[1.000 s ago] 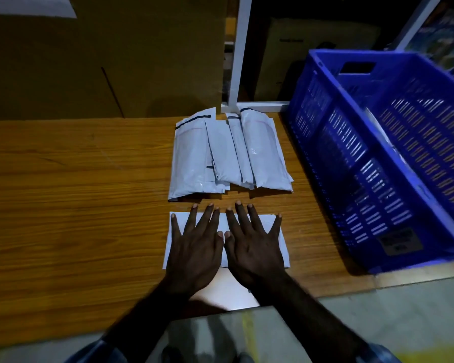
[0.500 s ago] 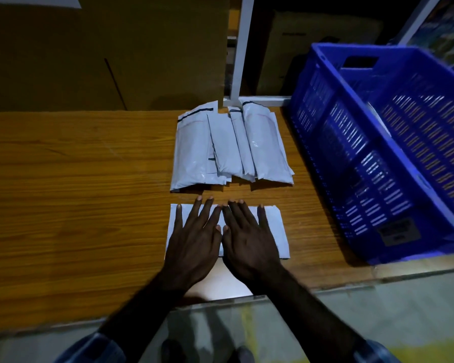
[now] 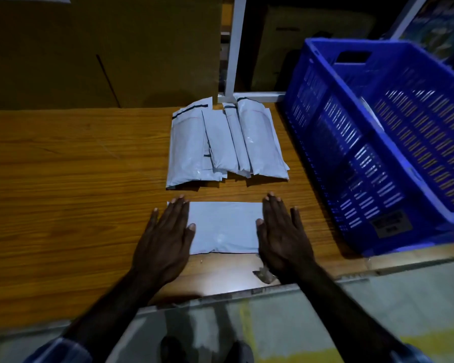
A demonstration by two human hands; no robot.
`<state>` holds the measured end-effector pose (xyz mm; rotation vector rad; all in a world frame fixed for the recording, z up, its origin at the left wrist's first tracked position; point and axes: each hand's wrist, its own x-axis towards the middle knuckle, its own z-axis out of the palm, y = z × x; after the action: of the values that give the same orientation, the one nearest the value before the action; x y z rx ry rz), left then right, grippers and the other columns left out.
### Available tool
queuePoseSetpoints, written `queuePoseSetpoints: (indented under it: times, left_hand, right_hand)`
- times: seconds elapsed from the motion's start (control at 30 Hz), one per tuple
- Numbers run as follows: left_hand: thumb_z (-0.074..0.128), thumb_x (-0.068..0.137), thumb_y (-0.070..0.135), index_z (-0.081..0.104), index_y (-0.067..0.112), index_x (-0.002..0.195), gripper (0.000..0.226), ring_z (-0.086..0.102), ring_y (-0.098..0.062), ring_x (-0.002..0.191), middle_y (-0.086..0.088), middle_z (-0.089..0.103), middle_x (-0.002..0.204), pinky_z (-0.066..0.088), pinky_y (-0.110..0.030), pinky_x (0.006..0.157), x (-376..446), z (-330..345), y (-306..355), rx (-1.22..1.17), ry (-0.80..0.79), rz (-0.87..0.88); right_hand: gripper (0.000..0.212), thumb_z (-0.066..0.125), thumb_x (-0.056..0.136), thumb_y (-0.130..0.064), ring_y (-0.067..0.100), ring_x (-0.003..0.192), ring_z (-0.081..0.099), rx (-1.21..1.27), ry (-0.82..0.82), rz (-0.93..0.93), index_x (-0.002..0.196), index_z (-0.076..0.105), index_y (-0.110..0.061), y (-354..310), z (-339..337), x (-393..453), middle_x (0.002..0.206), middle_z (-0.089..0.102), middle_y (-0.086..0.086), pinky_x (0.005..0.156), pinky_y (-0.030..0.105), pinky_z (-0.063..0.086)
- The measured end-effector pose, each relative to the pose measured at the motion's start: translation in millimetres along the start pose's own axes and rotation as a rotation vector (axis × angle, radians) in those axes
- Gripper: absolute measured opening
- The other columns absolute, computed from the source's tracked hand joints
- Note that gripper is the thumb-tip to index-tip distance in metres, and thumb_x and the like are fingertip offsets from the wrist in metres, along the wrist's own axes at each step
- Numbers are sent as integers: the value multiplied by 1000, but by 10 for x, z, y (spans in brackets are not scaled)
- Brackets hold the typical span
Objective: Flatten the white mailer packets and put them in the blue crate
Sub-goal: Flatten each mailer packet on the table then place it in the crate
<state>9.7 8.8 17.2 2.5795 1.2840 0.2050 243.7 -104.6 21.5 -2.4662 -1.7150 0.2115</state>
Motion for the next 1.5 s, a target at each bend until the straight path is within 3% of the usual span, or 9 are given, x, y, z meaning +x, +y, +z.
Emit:
queuePoseSetpoints:
  times: [0.17,0.4,0.6,0.8,0.9,0.97,1.1,1.3,1.5]
  left_hand:
    - [6,98,44,17,13,154,65,0,-12,150,0,9,162,-4,-38,121,104,-152,220,-27,80,41]
    - [12,103,34,47,6,143,60,36,-25,142,-11,41,151,20,-46,114,345,110,559,64,-18,127]
    - [20,101,40,39,13,148,57,26,-21,146,-4,35,156,20,-43,119,323,150,510,57,-11,132]
    - [1,97,56,8,17,156,71,1,-8,148,5,2,161,-8,-29,119,134,10,19,37,-13,43]
    - [0,96,58,7,19,157,73,-2,-8,149,5,2,162,-5,-32,120,24,-74,-230,-4,-34,33]
    - [17,100,51,33,10,151,67,20,-17,147,-6,29,158,10,-34,120,-48,-186,-251,-64,67,49]
    - [51,98,25,71,2,103,31,56,-28,90,-9,70,96,46,-41,82,-20,-373,-84,-118,372,297]
    - [36,83,80,53,21,136,81,40,-20,130,-1,48,137,35,-37,103,299,-356,-74,-7,-18,303]
    - [21,61,99,26,28,152,116,25,-17,141,2,31,153,22,-33,115,352,-358,-169,-22,-170,260]
  right_hand:
    - [76,-5,92,-48,17,152,-5,39,-26,-38,157,9,-11,-131,-228,17,165,-4,4,120,38,-14]
    - [57,15,106,-32,24,149,24,38,59,-154,150,36,-3,-493,104,96,159,28,12,121,44,14]
    - [52,26,107,-32,22,148,28,57,123,-181,150,39,-6,-427,118,76,158,33,9,120,46,21]
    - [63,2,103,-48,8,150,-12,-1,11,30,158,3,-19,122,22,-3,164,-7,-4,122,40,-9]
    - [65,2,102,-46,15,152,-5,-47,12,67,158,10,-13,286,-21,-65,165,1,4,122,39,-9]
    - [61,18,102,-37,28,148,24,-23,109,19,150,35,-3,249,-83,-97,159,29,16,120,40,7]
    - [36,50,92,-26,31,104,59,218,331,-84,116,66,-4,4,-282,-37,106,69,13,83,42,52]
    - [88,68,70,-47,29,127,40,93,-148,-192,148,36,-22,-94,-507,222,139,43,6,102,36,33]
    - [93,79,65,-48,28,129,34,-26,-314,-157,145,37,-27,-23,-563,321,133,41,5,105,42,26]
